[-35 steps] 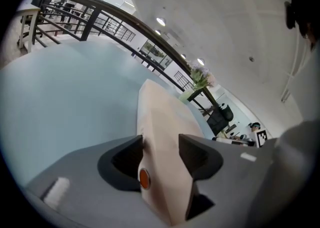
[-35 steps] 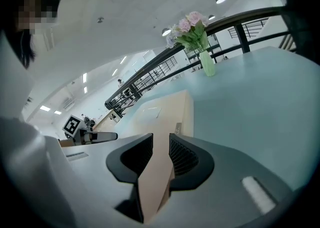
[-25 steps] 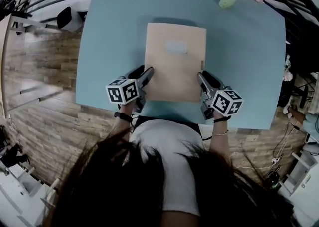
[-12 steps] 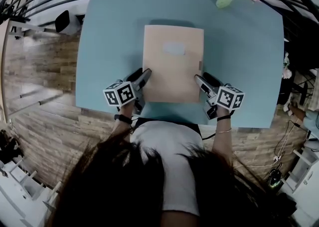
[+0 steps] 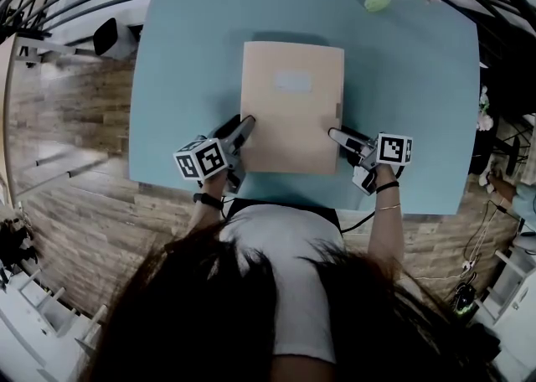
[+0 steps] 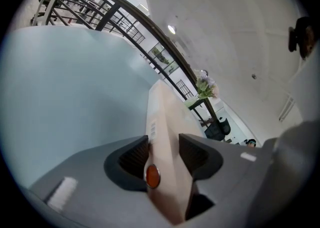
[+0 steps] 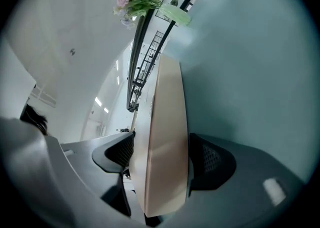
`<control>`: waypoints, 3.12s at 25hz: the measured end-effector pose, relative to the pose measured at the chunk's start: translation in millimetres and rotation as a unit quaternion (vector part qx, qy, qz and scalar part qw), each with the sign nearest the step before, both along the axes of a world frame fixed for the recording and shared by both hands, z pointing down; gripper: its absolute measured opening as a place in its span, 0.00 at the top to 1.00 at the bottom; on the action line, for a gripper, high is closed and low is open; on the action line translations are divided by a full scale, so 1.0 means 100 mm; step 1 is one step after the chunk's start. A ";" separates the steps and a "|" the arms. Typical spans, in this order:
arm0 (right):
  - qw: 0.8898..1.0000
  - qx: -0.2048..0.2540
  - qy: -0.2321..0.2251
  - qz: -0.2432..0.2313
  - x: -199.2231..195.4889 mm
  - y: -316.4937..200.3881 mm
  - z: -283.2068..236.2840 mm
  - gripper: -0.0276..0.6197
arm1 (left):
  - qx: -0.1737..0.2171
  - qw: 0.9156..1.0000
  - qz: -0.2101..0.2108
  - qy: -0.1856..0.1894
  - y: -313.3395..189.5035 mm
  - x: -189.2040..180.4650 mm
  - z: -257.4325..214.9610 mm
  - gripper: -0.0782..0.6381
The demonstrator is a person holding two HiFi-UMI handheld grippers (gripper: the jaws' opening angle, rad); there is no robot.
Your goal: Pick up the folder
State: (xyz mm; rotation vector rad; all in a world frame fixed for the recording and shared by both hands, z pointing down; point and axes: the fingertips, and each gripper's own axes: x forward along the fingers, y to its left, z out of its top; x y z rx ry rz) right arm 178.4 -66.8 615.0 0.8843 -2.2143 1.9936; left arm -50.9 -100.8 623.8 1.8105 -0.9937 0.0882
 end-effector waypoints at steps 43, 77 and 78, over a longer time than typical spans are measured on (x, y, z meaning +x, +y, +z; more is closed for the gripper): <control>0.972 -0.043 -0.192 -0.125 -0.68 0.05 -0.14 0.48 | -0.026 0.997 0.001 0.071 -0.03 0.06 0.02 0.54; 0.984 0.022 -0.148 -0.097 -0.64 0.05 -0.43 0.50 | 0.037 0.995 -0.001 0.088 -0.14 0.08 -0.34 0.54; 0.984 0.030 -0.145 -0.097 -0.63 0.05 -0.47 0.50 | 0.044 0.995 0.001 0.088 -0.15 0.08 -0.39 0.54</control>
